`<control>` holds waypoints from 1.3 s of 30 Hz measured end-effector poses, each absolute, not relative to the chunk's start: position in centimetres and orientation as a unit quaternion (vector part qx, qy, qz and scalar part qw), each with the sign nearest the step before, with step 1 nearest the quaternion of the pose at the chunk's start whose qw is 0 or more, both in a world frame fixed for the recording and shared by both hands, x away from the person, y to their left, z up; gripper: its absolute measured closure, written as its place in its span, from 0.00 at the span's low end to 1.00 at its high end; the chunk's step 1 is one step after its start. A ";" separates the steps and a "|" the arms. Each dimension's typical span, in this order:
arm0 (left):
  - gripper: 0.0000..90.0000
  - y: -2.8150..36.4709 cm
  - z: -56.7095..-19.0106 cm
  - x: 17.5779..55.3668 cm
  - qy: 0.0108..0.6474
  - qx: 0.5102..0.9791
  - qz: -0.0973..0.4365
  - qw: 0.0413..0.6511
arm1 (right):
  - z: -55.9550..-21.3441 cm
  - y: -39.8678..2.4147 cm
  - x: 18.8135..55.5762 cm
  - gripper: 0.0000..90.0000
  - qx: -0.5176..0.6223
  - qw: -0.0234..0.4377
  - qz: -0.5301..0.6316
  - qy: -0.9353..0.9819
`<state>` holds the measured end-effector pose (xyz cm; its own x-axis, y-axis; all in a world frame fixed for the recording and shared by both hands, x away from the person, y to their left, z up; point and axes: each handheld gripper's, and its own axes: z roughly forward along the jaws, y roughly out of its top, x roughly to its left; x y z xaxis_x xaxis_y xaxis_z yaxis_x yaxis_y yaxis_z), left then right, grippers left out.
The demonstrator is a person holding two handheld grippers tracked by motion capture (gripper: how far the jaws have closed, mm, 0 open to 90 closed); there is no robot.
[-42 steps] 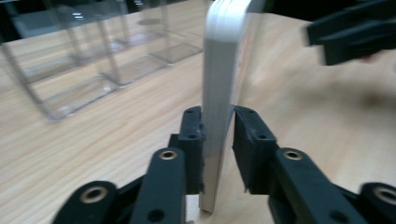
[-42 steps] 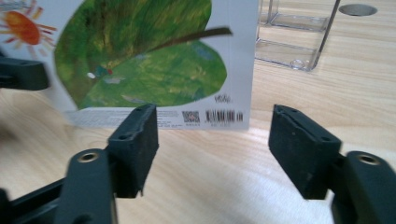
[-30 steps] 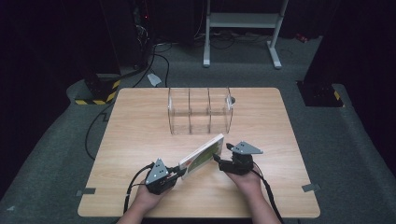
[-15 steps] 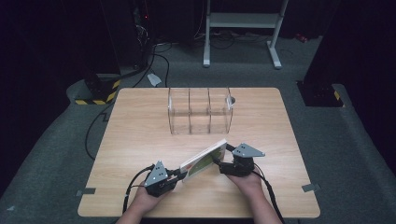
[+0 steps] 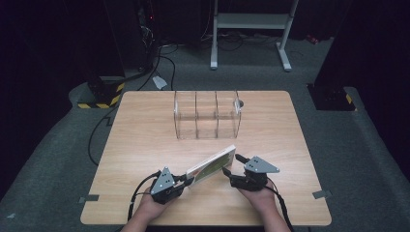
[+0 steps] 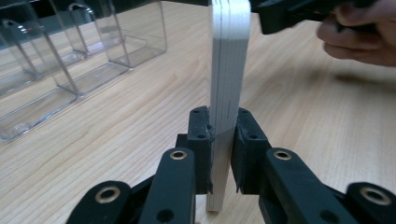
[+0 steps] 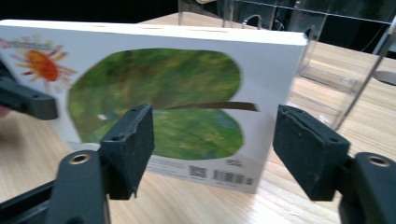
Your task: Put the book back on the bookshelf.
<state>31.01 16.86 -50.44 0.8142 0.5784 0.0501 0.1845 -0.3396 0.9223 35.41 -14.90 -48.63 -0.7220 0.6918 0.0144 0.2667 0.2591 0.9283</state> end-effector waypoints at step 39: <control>0.64 17.3 -50.6 31.5 0.287 0.784 0.206 0.511 | -48.2 -15.6 34.7 0.38 0.260 0.191 0.551 0.769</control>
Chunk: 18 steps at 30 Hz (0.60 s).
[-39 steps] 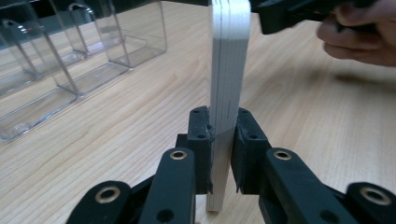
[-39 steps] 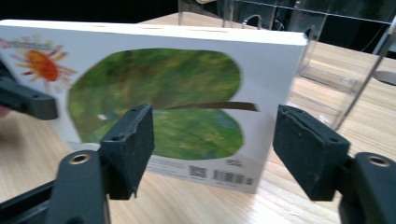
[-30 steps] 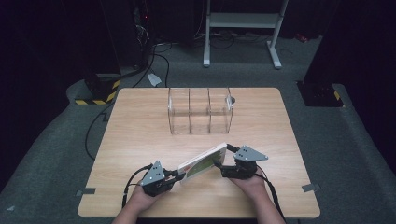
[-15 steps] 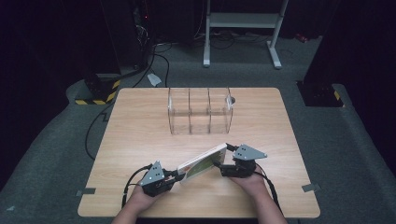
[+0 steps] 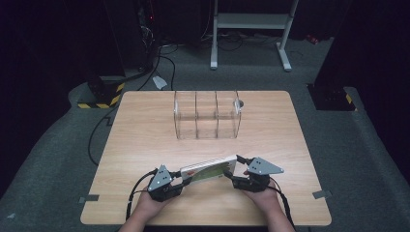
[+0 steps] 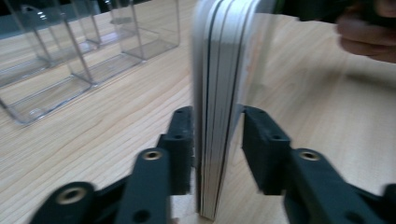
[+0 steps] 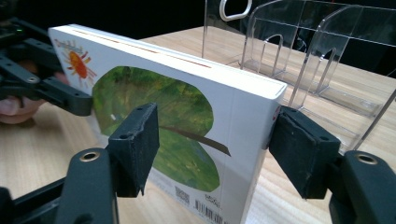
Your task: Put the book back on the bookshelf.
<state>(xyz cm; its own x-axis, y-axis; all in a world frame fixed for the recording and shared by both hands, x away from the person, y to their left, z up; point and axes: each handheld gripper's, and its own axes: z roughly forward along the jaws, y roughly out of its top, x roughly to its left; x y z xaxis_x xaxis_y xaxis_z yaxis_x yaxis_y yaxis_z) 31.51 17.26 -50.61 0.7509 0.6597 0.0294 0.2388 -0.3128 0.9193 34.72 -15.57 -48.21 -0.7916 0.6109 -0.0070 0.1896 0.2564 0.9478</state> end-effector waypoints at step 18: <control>0.47 17.7 -51.0 32.0 0.339 0.754 0.226 0.516 | -48.5 -14.9 34.5 0.55 0.248 0.177 0.552 0.776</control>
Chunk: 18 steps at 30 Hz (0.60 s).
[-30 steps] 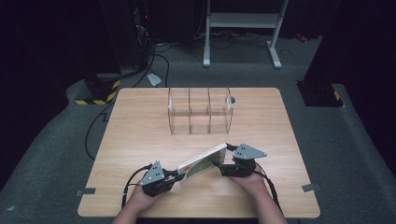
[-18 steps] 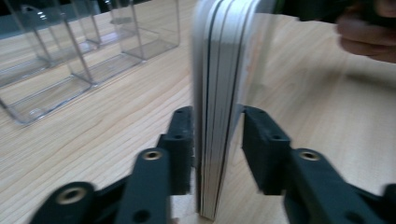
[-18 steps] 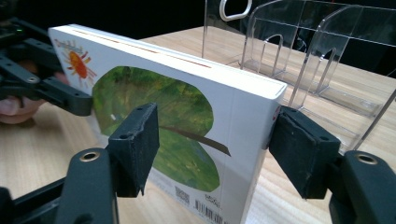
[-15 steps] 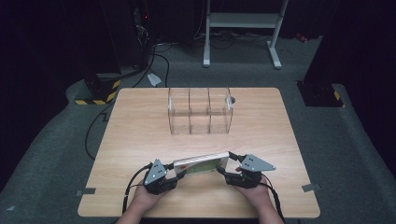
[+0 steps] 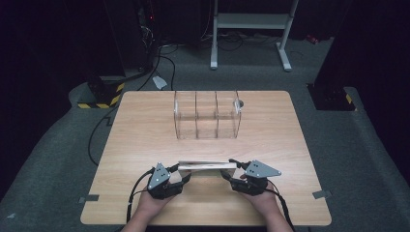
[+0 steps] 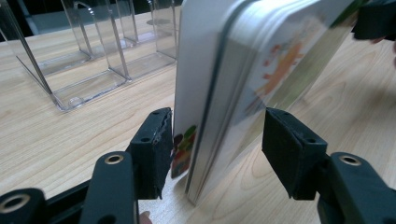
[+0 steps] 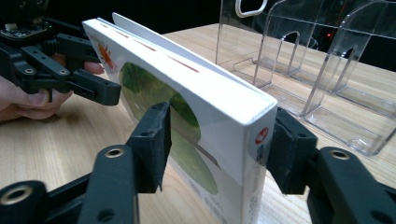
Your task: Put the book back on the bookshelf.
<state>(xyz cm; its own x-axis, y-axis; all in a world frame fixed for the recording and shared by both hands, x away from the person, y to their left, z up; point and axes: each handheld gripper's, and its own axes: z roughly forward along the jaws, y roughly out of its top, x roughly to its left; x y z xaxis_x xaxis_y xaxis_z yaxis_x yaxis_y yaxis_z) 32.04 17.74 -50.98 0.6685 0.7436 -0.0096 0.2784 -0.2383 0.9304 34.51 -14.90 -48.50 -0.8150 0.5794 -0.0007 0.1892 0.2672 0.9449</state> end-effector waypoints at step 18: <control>0.40 20.0 -51.2 32.8 0.409 0.738 0.249 0.475 | -48.5 -14.8 31.7 0.83 0.225 0.193 0.549 0.782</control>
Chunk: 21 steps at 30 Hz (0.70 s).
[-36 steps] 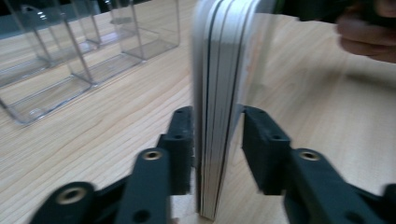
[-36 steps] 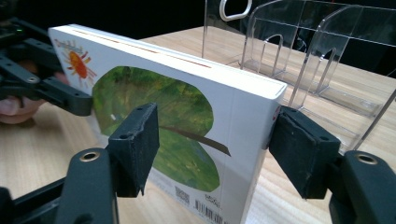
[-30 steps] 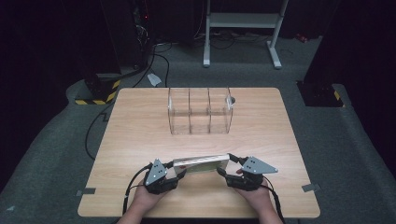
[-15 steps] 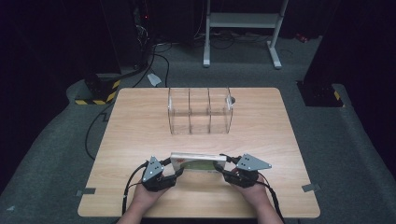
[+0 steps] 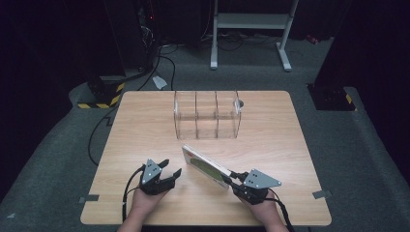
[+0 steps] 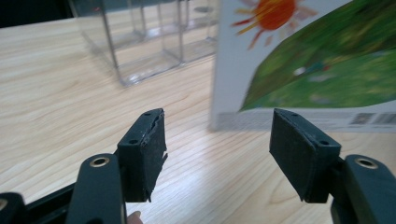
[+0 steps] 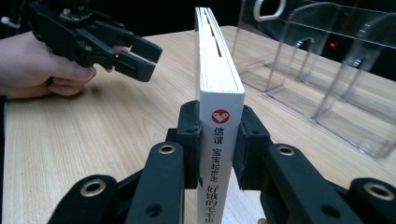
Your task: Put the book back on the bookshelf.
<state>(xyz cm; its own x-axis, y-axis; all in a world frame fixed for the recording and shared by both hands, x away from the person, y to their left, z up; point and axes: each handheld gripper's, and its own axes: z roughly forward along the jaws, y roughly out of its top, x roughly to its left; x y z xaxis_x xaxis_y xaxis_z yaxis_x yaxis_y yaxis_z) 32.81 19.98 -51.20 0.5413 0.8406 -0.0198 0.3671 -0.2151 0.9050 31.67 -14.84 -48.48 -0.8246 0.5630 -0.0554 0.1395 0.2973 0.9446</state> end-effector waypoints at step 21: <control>0.31 22.2 -52.7 33.7 0.469 0.777 0.248 0.338 | -48.0 -17.2 28.4 0.83 0.352 0.259 0.511 0.740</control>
<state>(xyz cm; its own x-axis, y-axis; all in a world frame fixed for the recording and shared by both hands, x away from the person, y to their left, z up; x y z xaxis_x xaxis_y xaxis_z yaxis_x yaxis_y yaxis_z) 33.67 22.24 -52.75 0.4364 0.8971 0.0682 0.5622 -0.3311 0.7578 28.36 -17.17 -48.04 -0.6179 0.7859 -0.0227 0.2574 0.2295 0.9387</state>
